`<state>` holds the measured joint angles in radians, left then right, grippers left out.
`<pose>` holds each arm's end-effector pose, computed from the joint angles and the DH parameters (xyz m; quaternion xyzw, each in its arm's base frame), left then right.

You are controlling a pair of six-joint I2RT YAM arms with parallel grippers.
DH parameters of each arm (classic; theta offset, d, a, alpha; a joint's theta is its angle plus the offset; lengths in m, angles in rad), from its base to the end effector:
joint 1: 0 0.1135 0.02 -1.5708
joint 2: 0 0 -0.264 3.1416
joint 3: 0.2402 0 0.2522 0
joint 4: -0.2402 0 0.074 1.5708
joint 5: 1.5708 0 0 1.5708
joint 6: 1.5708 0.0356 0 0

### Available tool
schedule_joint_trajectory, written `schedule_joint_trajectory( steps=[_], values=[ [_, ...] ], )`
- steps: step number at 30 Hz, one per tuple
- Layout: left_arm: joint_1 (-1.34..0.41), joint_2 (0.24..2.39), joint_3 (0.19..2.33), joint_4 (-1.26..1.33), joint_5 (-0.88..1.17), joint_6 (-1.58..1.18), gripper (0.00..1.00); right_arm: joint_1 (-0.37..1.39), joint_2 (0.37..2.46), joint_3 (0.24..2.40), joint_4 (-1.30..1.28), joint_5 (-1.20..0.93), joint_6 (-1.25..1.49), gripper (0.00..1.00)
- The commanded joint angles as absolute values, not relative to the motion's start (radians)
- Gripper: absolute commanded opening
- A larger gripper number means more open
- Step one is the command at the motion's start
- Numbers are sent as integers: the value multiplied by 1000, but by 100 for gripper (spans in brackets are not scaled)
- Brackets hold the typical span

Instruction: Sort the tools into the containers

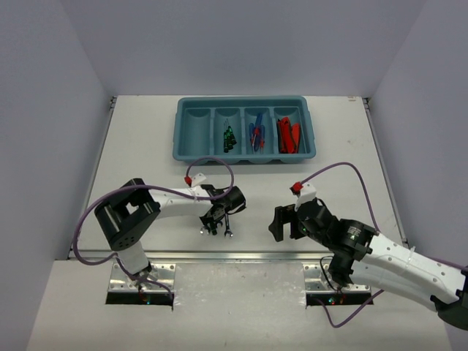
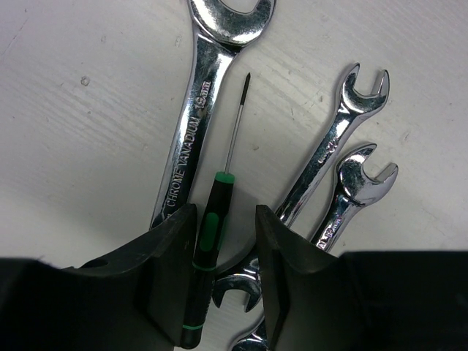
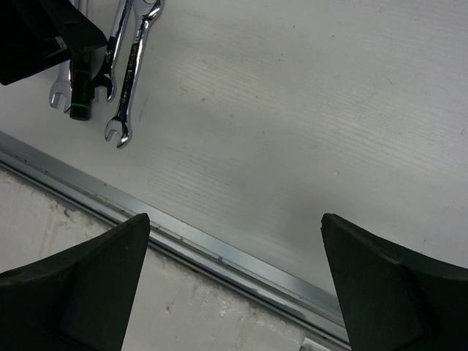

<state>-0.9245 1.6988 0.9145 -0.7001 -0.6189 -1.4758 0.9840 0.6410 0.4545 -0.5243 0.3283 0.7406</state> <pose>0.1841 -0.2098 0.1422 -0.2717 0.9121 0.0719 0.2985 0.0881 0.1118 0.2146 -0.0412 0.8984 0.2156 0.3804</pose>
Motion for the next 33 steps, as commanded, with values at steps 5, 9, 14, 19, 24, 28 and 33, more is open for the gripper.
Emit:
schedule_joint_trajectory(
  steps=[5,9,14,19,24,28,33],
  values=[
    [-937,1728,900,-679,-619,-1501,27,983,653,463,-485,344,735,99],
    [-936,1736,900,-673,-606,-1496,1,983,655,472,-486,347,730,99],
    [-936,1671,901,-677,-611,-1468,0,983,661,487,-485,351,726,99],
    [-937,1540,919,-671,-647,-1323,0,982,672,503,-486,354,720,99],
    [-937,1429,947,-571,-699,-1037,0,983,650,520,-513,406,712,99],
    [-913,1451,1048,-457,-761,-729,0,983,646,530,-539,467,720,99],
    [-775,1633,1275,-344,-705,-419,0,980,677,555,-581,483,732,99]
  ],
)
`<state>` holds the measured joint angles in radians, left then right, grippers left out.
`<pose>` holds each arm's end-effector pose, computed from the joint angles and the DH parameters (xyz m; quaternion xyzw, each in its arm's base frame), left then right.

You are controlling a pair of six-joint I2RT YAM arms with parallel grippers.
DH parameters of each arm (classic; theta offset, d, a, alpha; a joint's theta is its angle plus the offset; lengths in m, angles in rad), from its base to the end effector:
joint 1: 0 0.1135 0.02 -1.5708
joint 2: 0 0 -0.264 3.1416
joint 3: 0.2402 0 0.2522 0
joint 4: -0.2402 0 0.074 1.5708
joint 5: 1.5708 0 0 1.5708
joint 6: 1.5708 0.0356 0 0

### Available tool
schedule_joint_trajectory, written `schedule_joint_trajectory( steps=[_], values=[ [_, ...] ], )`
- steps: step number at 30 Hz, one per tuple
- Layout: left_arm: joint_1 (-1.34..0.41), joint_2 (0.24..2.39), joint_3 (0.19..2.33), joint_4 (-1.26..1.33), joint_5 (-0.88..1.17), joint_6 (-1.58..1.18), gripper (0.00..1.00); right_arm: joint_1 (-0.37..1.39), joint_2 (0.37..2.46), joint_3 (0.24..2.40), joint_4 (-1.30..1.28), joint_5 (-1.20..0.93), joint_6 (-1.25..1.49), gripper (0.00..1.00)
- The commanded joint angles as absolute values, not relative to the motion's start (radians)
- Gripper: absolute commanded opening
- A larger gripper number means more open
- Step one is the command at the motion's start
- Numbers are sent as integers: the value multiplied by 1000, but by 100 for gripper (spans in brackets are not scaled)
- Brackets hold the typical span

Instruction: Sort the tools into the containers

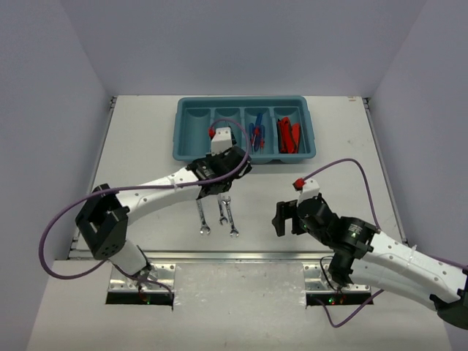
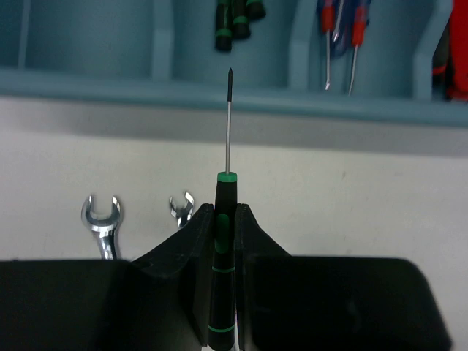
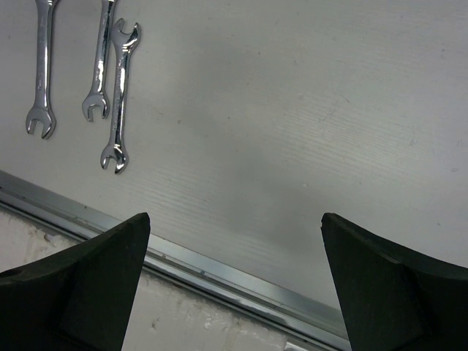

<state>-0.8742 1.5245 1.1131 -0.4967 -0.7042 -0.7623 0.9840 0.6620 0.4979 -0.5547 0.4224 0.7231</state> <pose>0.2220 -0.2295 0.2545 -0.0624 0.8925 0.0000 0.4468 0.0915 0.1113 0.2248 -0.0299 0.8941 0.1790 0.4095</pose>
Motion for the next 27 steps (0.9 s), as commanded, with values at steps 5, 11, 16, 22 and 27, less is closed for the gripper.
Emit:
schedule_joint_trajectory(
  steps=[5,11,16,22,27],
  values=[
    [-658,1827,1531,-334,-647,-249,0,979,635,540,-613,461,735,99],
    [-568,2086,1811,-363,-550,-174,0,977,589,496,-612,408,747,99],
    [-517,2243,1991,-465,-478,-242,33,977,590,469,-606,353,751,99],
    [-517,2080,1974,-493,-431,-331,79,977,679,444,-500,265,733,99],
    [-543,1763,1839,-532,-468,-408,100,979,911,525,-418,216,740,99]
  ],
)
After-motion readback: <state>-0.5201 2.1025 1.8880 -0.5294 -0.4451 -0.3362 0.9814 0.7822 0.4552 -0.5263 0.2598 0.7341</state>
